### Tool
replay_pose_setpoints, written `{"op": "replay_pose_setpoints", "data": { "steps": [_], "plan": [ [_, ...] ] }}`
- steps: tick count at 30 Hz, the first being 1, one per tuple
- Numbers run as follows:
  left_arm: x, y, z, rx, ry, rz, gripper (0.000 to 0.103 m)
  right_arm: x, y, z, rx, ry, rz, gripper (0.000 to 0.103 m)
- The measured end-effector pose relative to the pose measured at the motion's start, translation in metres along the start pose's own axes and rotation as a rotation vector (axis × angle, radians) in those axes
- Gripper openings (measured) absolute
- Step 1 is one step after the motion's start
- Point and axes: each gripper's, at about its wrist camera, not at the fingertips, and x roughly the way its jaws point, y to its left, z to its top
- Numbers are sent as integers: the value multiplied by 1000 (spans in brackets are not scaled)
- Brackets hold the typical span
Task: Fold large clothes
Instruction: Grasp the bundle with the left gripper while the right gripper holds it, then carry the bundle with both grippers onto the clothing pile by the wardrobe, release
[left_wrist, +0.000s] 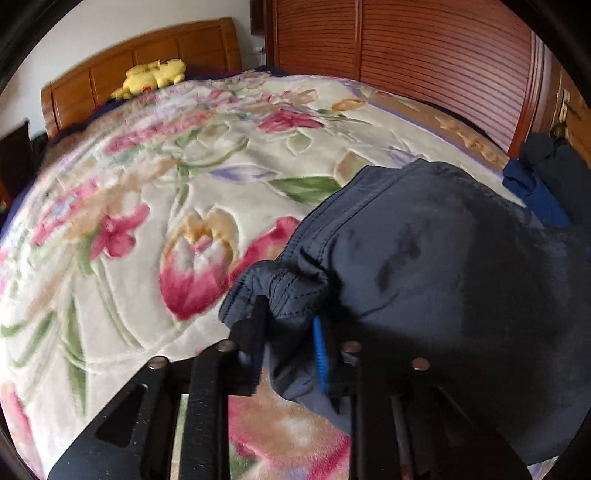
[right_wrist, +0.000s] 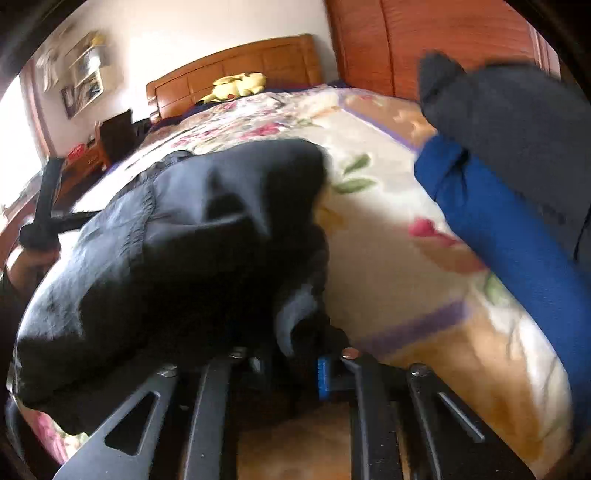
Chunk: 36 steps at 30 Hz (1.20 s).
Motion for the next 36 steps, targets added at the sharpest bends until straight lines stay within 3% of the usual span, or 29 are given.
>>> {"op": "replay_pose_setpoints", "data": {
  "steps": [6,11,18,24,30,32,36],
  "plan": [
    [-59,-14,22,17,-132,36,17,-35,4,16,-17,-117,-5,4],
    [-106,-55,53,90,-234,62,16,-62,14,36,-97,-178,-3,4],
    [-143,-94,102,107,-346,70,16,-118,-13,67,-140,-305,-76,4],
    [-174,-156,164,119,-449,13,16,-192,-71,92,-168,-395,-231,3],
    [-167,-258,224,178,-506,-89,16,-234,-156,101,-108,-393,-444,3],
    [-155,-287,237,185,-509,-134,16,-246,-184,99,-73,-390,-504,3],
    [-119,-343,243,218,-440,-206,18,-253,-232,84,6,-354,-645,3]
  ]
}}
